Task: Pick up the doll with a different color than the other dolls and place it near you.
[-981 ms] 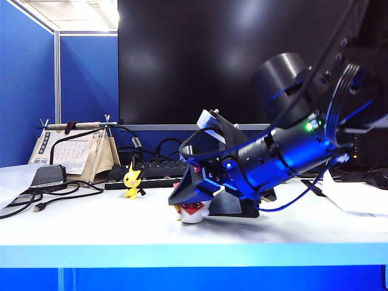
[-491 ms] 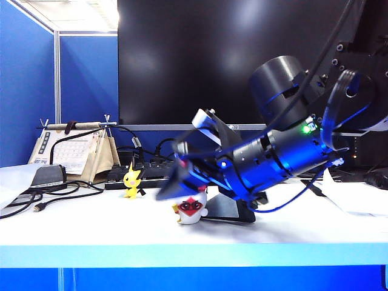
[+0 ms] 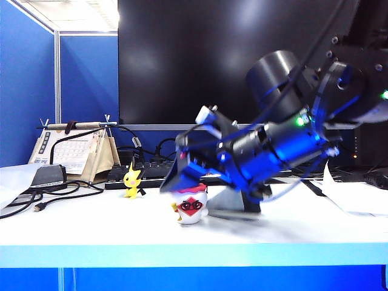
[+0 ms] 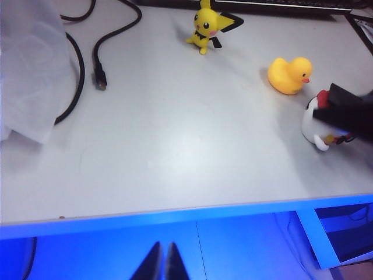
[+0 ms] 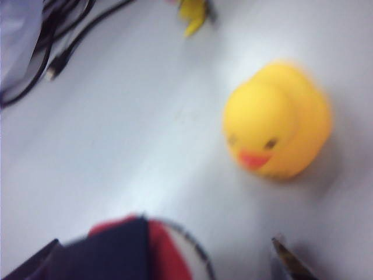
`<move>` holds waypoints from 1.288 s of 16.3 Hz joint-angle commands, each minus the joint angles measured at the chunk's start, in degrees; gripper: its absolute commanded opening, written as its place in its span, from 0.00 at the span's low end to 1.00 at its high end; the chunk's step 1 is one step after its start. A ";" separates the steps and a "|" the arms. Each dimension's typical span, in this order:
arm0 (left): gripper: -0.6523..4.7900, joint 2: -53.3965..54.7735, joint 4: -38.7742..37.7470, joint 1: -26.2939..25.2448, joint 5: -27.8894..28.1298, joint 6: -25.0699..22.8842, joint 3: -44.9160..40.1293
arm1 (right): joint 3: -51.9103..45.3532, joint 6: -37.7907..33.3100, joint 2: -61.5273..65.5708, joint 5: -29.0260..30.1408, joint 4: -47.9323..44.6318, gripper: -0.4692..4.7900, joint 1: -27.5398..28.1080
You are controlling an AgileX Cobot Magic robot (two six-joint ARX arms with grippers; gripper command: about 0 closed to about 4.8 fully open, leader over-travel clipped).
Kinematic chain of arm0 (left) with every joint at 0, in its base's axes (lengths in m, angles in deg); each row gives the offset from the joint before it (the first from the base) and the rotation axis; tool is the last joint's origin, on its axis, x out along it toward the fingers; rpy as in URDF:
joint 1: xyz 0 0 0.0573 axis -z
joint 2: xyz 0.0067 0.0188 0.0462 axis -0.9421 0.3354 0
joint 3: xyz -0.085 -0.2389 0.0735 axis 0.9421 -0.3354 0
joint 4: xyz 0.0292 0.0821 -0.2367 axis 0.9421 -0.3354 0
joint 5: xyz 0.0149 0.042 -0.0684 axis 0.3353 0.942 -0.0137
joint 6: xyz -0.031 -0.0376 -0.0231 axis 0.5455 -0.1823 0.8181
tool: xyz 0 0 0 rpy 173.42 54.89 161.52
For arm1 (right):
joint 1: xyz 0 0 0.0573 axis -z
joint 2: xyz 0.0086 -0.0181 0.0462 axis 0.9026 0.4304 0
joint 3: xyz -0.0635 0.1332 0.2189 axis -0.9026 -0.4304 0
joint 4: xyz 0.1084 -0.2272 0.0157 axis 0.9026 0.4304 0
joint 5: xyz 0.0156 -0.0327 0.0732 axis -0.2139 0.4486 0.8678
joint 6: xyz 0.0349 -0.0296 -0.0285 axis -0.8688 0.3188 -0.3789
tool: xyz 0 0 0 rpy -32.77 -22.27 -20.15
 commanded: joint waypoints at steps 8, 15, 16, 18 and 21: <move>0.16 -0.02 0.09 0.00 -0.04 0.13 0.04 | 5.33 1.75 -10.54 3.34 2.78 0.35 2.38; 0.16 -0.02 0.11 0.00 -0.04 0.13 0.04 | -3.43 3.52 -27.98 -2.69 13.11 0.35 11.56; 0.16 -0.02 0.11 0.00 -0.04 0.13 0.04 | -8.48 3.52 -32.20 -2.71 12.46 0.35 13.33; 0.16 -0.02 0.11 -0.02 -0.04 0.13 0.04 | -15.23 3.52 -38.32 -4.52 11.89 0.35 15.19; 0.16 -0.02 0.11 0.00 -0.04 0.13 0.04 | -28.30 3.41 -51.19 -8.94 10.10 0.35 17.38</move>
